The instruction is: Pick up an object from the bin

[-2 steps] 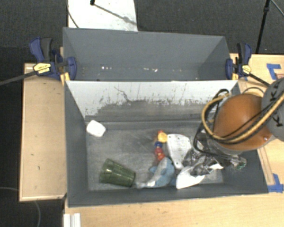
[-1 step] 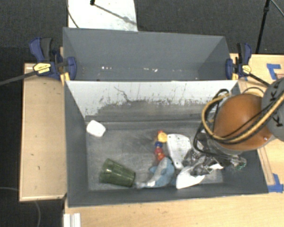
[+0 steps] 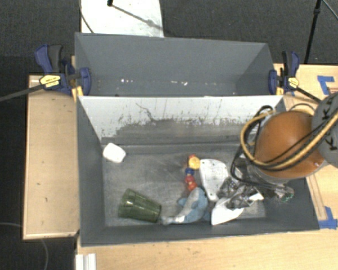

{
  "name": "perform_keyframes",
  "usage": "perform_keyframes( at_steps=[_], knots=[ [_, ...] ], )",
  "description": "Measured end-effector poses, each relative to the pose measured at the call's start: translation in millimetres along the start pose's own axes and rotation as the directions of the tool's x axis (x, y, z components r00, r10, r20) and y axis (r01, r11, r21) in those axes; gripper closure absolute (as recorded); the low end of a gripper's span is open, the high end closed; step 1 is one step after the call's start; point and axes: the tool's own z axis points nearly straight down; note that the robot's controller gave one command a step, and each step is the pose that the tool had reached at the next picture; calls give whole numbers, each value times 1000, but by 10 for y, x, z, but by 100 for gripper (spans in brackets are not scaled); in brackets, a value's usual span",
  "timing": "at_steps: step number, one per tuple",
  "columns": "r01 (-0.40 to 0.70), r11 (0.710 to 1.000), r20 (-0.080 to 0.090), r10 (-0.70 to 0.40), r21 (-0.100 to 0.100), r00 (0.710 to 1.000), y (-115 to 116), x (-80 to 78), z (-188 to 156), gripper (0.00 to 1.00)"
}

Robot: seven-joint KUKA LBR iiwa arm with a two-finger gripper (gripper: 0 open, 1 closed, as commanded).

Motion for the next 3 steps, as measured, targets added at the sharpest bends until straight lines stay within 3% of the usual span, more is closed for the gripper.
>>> perform_keyframes(
  at_steps=[3],
  knots=[
    [-4, 1000, -13, 4, -10, 1000, 9, 8, -251, 100]
  ],
)
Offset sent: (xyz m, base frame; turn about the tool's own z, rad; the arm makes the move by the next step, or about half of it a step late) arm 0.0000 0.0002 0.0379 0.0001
